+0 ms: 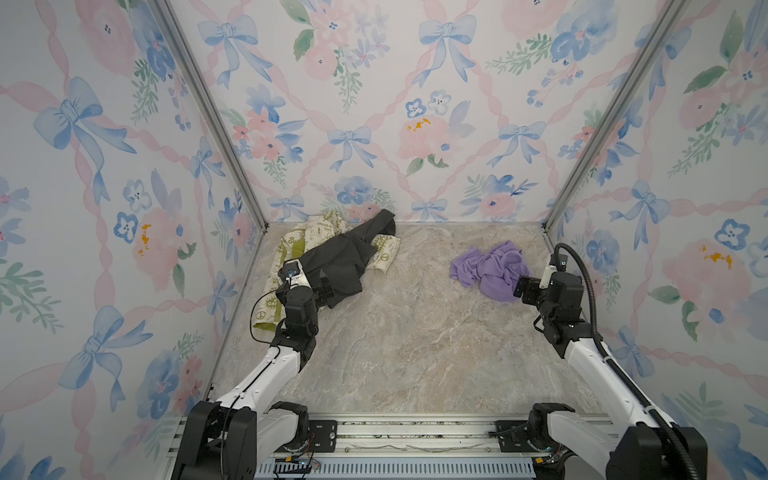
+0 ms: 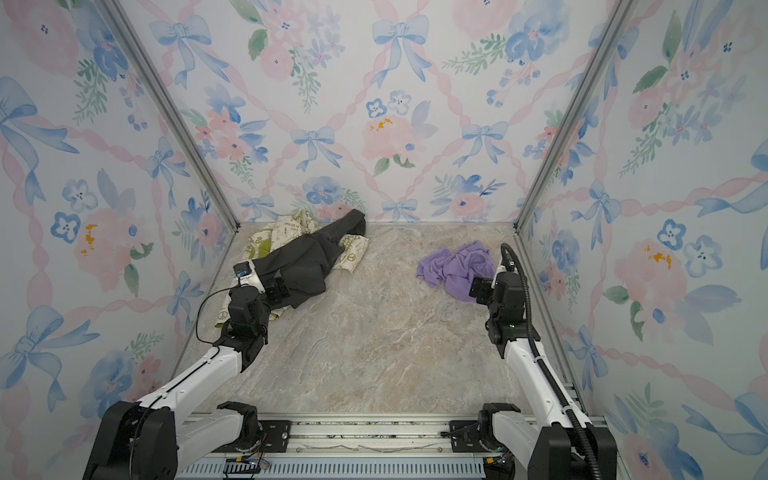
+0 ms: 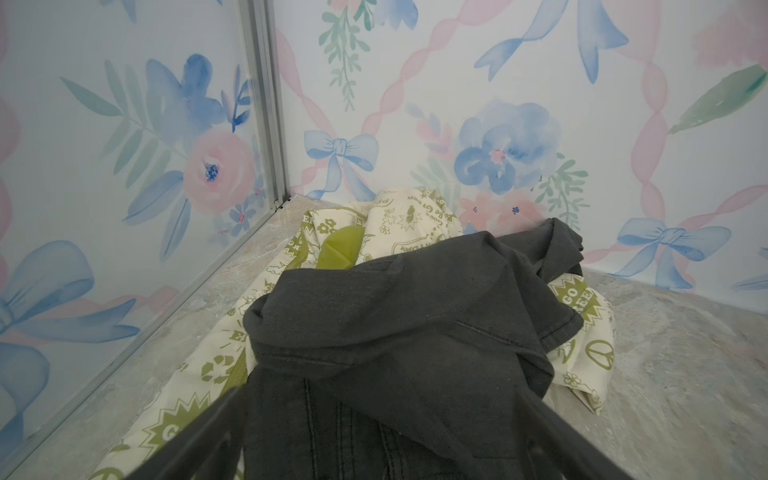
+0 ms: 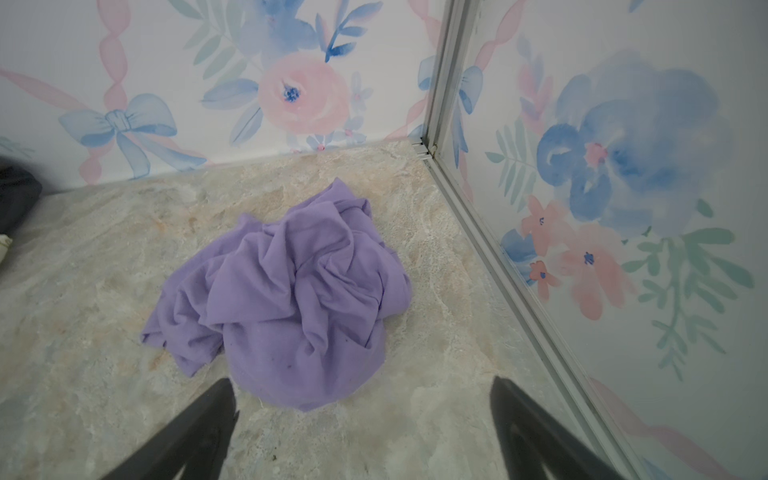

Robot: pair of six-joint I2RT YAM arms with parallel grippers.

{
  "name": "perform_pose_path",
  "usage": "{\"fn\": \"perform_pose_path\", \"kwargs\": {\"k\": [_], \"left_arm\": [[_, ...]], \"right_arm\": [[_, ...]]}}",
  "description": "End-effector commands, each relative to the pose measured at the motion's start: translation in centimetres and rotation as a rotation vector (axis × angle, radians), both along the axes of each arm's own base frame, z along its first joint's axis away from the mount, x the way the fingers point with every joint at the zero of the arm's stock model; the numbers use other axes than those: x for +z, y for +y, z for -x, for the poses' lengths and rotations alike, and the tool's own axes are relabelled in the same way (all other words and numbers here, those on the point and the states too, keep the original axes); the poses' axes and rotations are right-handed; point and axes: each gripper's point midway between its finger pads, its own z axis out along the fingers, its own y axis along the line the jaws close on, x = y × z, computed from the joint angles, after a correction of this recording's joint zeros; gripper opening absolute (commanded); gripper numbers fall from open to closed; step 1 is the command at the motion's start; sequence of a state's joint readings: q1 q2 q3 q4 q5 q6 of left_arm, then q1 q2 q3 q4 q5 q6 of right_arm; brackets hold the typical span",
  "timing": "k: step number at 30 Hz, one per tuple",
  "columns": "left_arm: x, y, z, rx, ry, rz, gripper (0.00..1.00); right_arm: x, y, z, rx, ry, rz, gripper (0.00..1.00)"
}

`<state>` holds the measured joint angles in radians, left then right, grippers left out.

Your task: Pick out a specific cloth from the pile

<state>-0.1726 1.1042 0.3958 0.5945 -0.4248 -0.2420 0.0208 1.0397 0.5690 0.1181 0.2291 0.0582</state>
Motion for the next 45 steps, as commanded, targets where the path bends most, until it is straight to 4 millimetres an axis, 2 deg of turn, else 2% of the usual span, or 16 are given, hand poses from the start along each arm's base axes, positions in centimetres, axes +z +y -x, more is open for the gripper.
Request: {"fn": "perform_pose_path", "kwargs": {"k": [1,4,9,17,19,22,25,28,45], "left_arm": [[0.4,1.5,0.4,0.059,-0.091,-0.064,0.98],[-2.0,2.1,0.4,0.076,-0.049,-0.072,0.98],[-3.5,1.6,0.4,0.036,-0.061,-0.088,0.98],[-5.8,0.8,-1.0,-0.042,-0.031,-0.097,0.98],[-6.1,0.1,-1.2,-0.089,-0.03,-0.108,0.98],[-6.3,-0.6,-1.1,-0.131,-0.032,-0.117,0.98],[-6.4,-1.4,-0.9,-0.185,-0.06,-0.129,0.98],[-6.3,-1.4,-0.9,-0.185,-0.06,-0.129,0.98],[-6.3,-1.5,-0.8,-0.18,-0.059,-0.136,0.98]], "right_arm": [[0.8,0.8,-0.7,0.054,-0.132,0.065,0.97],[-1.9,1.1,-0.2,0.061,-0.141,0.039,0.97],[-5.0,1.2,-0.3,0.058,-0.118,0.022,0.97],[-5.7,2.0,-3.3,0.103,-0.12,-0.002,0.97],[-6.5,2.9,-3.9,0.15,-0.125,0.002,0.97],[-8.1,3.0,-4.1,0.146,-0.131,0.006,0.97],[-8.3,2.7,-4.2,0.127,-0.112,0.008,0.97],[-8.3,2.9,-4.8,0.141,-0.104,0.0,0.97],[-8.4,2.9,-4.8,0.139,-0.095,0.012,0.97]]}}
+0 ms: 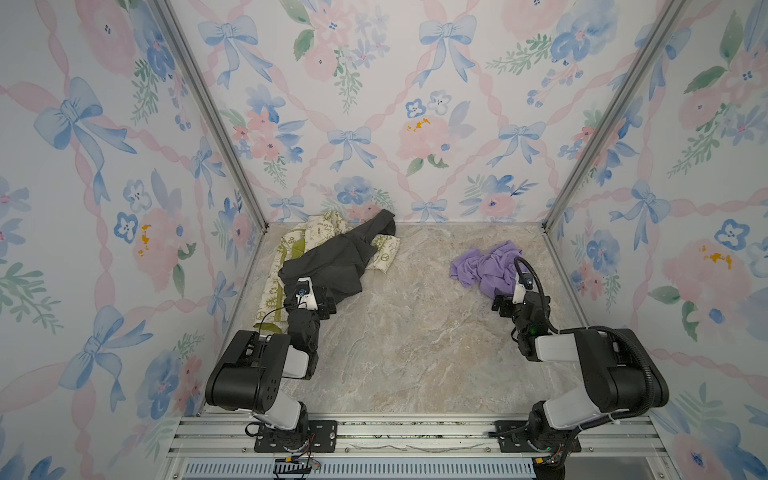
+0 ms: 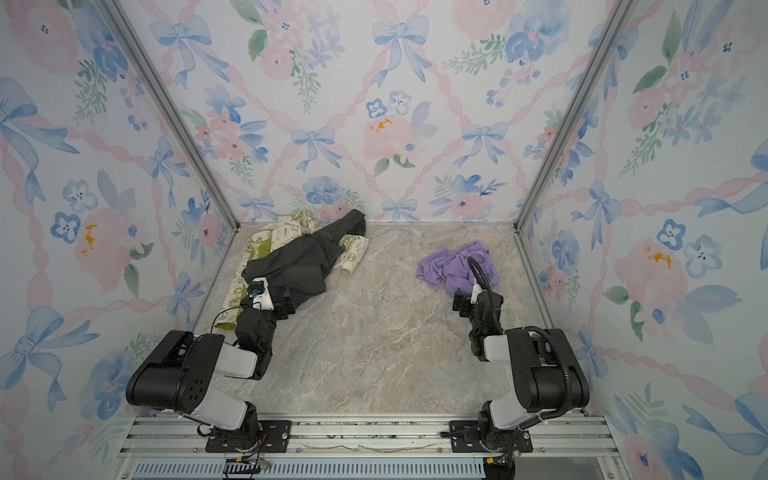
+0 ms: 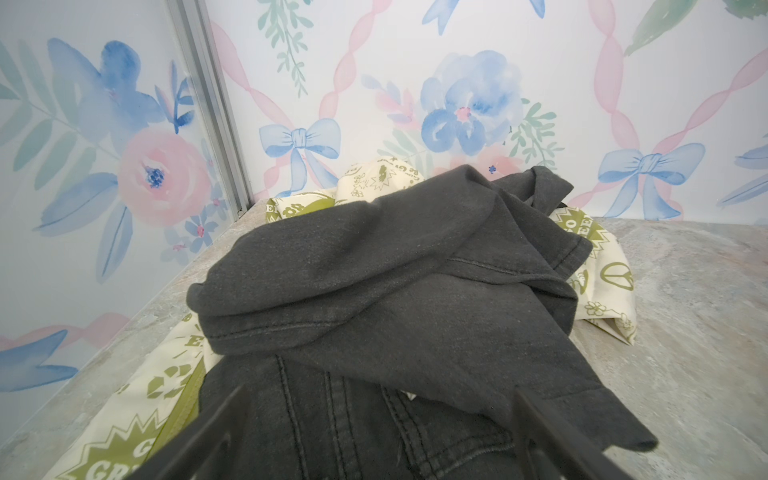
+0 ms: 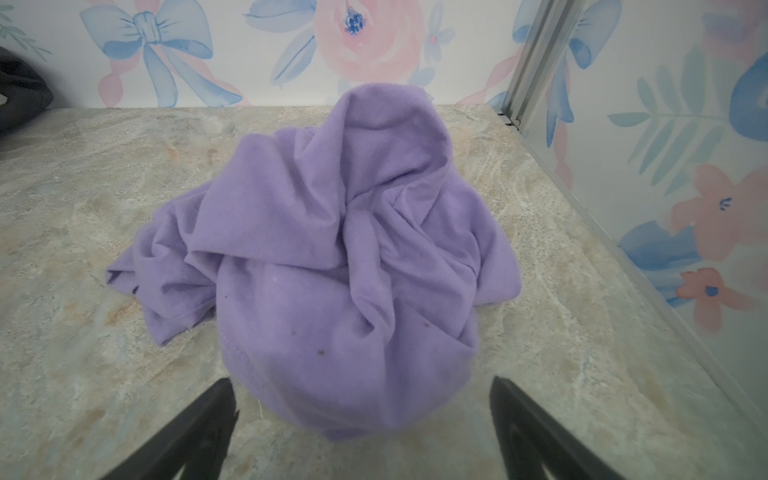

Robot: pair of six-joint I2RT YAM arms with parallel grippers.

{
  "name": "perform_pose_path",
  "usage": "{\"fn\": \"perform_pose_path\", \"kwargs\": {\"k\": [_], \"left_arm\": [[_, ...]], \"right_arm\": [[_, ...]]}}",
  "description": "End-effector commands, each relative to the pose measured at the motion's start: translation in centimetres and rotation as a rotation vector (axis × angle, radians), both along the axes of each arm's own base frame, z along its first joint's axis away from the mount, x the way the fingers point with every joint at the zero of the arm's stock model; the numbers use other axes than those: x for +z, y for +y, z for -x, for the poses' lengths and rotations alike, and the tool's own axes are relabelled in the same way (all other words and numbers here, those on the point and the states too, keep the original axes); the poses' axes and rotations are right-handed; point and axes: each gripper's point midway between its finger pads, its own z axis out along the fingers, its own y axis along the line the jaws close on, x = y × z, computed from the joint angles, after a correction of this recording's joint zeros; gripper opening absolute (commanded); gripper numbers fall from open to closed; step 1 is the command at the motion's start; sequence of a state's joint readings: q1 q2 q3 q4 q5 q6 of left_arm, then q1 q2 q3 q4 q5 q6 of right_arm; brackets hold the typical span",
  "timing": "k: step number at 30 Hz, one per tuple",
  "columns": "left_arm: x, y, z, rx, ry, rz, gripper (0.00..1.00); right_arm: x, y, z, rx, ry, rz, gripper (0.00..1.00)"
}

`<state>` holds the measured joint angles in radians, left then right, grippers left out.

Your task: Pick out a specific cloth from the pile

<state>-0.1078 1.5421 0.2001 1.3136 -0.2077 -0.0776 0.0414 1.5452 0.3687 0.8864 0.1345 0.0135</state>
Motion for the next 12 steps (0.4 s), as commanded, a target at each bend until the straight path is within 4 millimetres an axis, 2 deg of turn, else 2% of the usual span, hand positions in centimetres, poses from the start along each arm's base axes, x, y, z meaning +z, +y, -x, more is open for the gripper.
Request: {"fn": "perform_pose_path", "kwargs": {"k": [1,12], "left_arm": [[0.12,-0.11,0.07,-0.008,-0.009,-0.019,0.98],[0.17,-0.16,0.09,-0.013,-0.01,-0.019,0.98]], "right_arm": [[1.22,0.47,-0.81,0.013,-0.039,0.009,0.97],[1.22,0.49,-0.81,0.014,-0.039,0.01,0.97]]}}
